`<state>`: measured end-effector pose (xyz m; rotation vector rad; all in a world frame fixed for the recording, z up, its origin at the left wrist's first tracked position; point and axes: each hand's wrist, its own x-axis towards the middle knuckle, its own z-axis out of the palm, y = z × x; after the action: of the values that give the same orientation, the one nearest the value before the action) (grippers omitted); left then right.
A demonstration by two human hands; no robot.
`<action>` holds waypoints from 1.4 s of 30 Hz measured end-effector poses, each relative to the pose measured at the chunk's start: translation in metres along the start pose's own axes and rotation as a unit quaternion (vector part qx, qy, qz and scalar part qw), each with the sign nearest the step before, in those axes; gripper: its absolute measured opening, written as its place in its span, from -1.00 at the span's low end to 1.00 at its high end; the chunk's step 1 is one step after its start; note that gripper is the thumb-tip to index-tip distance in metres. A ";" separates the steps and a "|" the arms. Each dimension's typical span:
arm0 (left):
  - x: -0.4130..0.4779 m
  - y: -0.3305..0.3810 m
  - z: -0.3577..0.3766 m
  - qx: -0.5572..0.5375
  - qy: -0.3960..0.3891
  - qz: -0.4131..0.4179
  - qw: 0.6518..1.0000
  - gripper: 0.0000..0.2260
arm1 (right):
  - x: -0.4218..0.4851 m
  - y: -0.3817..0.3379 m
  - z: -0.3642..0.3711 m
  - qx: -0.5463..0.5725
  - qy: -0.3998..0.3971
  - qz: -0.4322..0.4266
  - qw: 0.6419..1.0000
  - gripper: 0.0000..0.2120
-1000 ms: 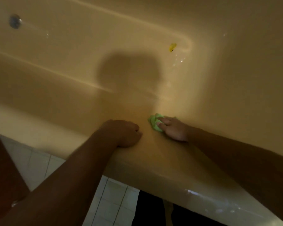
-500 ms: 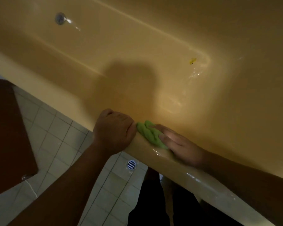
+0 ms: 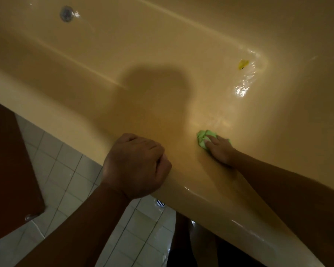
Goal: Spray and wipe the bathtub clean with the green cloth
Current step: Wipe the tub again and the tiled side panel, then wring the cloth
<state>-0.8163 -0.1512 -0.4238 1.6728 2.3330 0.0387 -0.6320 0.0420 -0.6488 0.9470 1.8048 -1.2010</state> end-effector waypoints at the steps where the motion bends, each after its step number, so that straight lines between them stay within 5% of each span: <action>1: 0.000 -0.001 -0.001 -0.003 -0.003 0.001 1.000 -0.66 | -0.014 -0.010 -0.002 0.049 -0.008 -0.030 0.998 -0.47; 5: 0.002 -0.002 -0.006 -0.003 -0.007 -0.003 1.000 -0.69 | -0.110 -0.052 -0.017 0.186 -0.053 -0.177 0.965 -0.65; 10: 0.005 -0.010 -0.009 -0.012 -0.008 -0.006 1.000 -0.69 | -0.188 -0.086 -0.036 0.134 -0.086 -0.287 0.944 -0.55; 16: 0.007 -0.019 -0.009 -0.037 -0.030 -0.003 0.999 -0.67 | -0.079 -0.045 -0.015 0.139 -0.071 -0.206 0.966 -0.44; 20: 0.008 -0.032 -0.011 -0.052 -0.040 0.013 0.998 -0.69 | 0.012 0.000 0.000 -0.042 -0.011 -0.023 0.999 -0.36; 23: 0.007 -0.042 -0.011 -0.050 -0.037 0.028 0.998 -0.69 | 0.032 -0.005 0.006 -0.039 0.014 0.053 0.998 -0.39; 28: 0.009 -0.050 -0.015 -0.047 -0.037 0.014 0.998 -0.66 | -0.018 -0.037 -0.009 0.057 -0.052 -0.067 0.995 -0.35; 34: 0.016 -0.054 -0.023 -0.044 -0.023 -0.012 0.999 -0.61 | -0.155 -0.110 -0.030 0.079 -0.071 -0.298 0.949 -0.48; 42: 0.016 -0.064 -0.021 -0.033 -0.035 -0.005 0.999 -0.58 | -0.075 -0.094 -0.011 0.126 -0.069 -0.246 0.959 -0.42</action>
<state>-0.8849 -0.1544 -0.4187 1.6053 2.2633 0.0551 -0.6840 0.0130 -0.5440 0.5369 1.8595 -1.7933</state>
